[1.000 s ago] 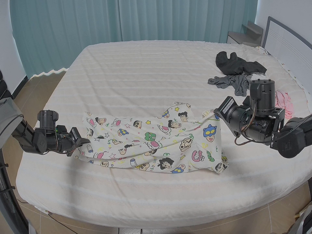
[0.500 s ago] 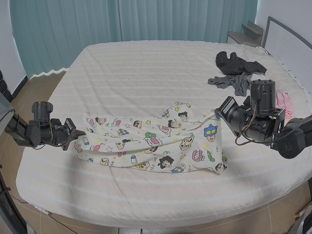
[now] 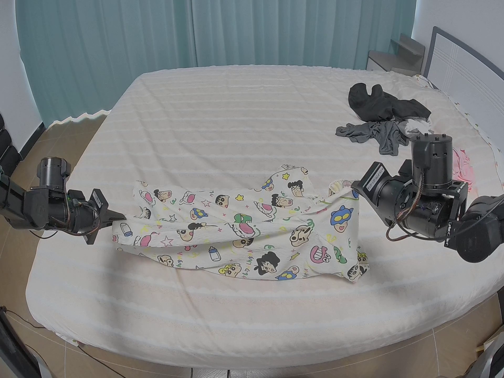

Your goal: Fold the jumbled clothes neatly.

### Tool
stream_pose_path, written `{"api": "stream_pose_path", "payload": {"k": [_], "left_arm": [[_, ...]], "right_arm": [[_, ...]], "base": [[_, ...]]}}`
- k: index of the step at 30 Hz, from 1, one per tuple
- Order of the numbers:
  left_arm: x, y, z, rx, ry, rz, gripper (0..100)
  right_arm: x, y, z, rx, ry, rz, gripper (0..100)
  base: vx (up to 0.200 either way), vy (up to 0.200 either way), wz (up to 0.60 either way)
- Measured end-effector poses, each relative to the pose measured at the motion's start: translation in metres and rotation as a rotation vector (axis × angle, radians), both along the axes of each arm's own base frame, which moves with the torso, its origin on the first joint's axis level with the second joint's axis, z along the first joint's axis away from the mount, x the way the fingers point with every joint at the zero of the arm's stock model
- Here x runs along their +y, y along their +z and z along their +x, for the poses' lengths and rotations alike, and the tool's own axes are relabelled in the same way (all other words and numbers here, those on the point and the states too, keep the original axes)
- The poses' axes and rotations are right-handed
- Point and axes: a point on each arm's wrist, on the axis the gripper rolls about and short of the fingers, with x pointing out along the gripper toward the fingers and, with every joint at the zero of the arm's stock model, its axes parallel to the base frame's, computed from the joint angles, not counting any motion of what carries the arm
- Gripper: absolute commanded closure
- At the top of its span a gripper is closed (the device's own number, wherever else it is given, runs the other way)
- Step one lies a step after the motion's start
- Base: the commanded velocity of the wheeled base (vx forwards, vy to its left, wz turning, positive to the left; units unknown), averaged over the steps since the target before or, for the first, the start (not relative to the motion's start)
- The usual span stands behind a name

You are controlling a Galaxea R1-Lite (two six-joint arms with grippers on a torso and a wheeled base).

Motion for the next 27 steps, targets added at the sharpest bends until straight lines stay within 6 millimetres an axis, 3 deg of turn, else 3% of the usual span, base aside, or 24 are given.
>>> {"api": "stream_pose_path", "payload": {"k": [18, 27], "left_arm": [[0.007, 0.025, -0.041, 0.075, -0.062, -0.006, 100], [0.009, 0.028, -0.056, 0.1, -0.09, 0.028, 100]], "right_arm": [[-0.004, -0.001, -0.012, 0.002, 0.021, -0.025, 100], [-0.006, -0.001, -0.017, 0.004, 0.026, -0.026, 100]], "base": [[0.0, 0.0, 0.0], [0.0, 0.0, 0.0]]}}
